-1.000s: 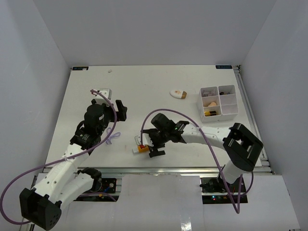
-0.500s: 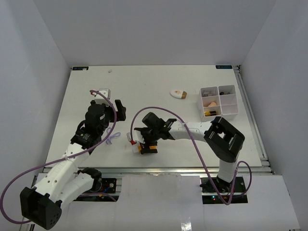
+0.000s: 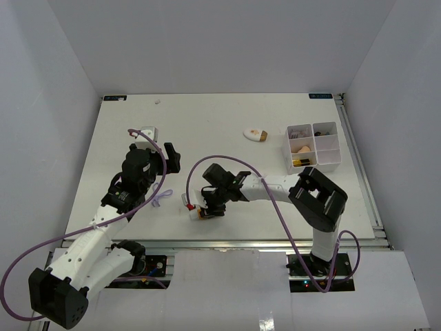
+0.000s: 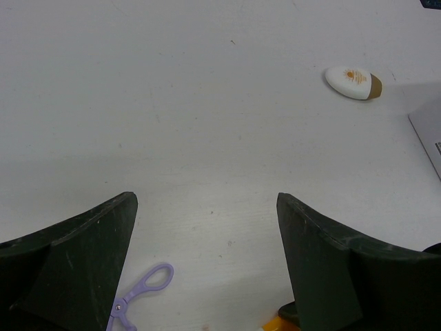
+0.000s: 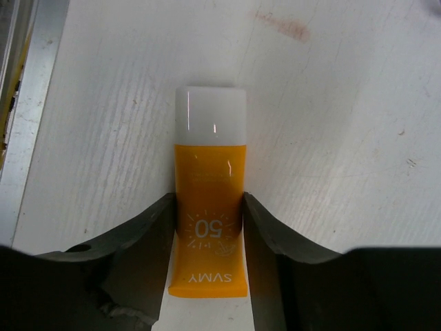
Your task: Organize the makeup
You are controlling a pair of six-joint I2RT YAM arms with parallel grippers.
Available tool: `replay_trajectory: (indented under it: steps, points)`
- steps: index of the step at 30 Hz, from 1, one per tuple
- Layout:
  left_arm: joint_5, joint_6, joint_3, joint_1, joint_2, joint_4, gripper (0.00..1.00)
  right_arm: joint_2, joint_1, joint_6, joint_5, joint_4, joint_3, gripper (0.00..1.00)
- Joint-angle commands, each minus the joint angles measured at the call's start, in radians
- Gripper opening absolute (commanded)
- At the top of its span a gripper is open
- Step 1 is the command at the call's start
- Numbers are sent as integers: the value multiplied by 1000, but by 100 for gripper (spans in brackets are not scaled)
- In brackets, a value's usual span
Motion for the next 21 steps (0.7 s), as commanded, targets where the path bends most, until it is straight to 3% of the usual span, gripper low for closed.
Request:
replay_trajectory:
  steps: [1,6,12,16,19,21]
  points:
    - [-10,-9,7,0,1,-3,93,-21,-2,-22,16,-8,-25,41]
    - [5,-13,4,0,7,0,93,-110,-40,-48,35,-7,-96,30]
    - [104,-24,-5,0,19,26,93,-316,-126,-63,35,-11,-203,29]
    - [353,-68,-23,0,71,107,93,-472,-213,-67,39,-17,-282,29]
    - [685,-123,-26,0,173,198,92,-602,-262,-92,62,-19,-348,29]
    - [812,-175,-17,0,263,282,92,-679,-286,-110,77,-23,-374,28]
